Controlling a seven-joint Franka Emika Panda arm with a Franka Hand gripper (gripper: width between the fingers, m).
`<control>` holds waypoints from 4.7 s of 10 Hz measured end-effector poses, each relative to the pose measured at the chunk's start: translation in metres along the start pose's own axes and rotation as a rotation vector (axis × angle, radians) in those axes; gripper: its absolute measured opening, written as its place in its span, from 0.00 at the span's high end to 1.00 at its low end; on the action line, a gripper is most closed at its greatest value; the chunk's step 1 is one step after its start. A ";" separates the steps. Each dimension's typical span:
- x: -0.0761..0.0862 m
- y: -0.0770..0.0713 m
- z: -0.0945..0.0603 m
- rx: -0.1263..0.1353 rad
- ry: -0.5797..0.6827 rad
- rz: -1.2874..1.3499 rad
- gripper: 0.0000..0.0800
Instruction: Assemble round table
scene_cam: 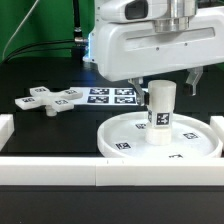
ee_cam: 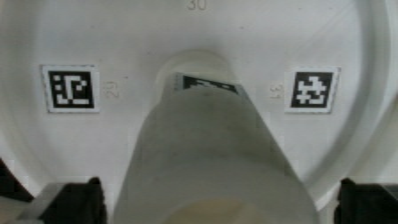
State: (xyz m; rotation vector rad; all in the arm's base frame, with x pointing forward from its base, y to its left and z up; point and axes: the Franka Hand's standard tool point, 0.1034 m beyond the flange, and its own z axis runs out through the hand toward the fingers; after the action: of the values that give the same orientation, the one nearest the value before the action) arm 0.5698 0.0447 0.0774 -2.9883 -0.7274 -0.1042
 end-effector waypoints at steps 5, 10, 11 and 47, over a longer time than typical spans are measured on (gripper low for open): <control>-0.003 0.003 0.002 -0.030 -0.007 -0.364 0.19; -0.004 0.002 0.003 -0.066 -0.065 -0.846 0.19; -0.003 0.001 0.003 -0.067 -0.070 -0.889 0.19; -0.012 -0.004 0.010 0.013 -0.002 1.514 0.48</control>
Offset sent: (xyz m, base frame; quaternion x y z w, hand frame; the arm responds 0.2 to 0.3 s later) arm 0.0000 0.0000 0.0000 0.0000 0.0000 -0.1938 0.9810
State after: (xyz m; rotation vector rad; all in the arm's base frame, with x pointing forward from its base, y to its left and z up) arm 0.5577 0.0436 0.0670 -2.6389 1.5047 -0.0003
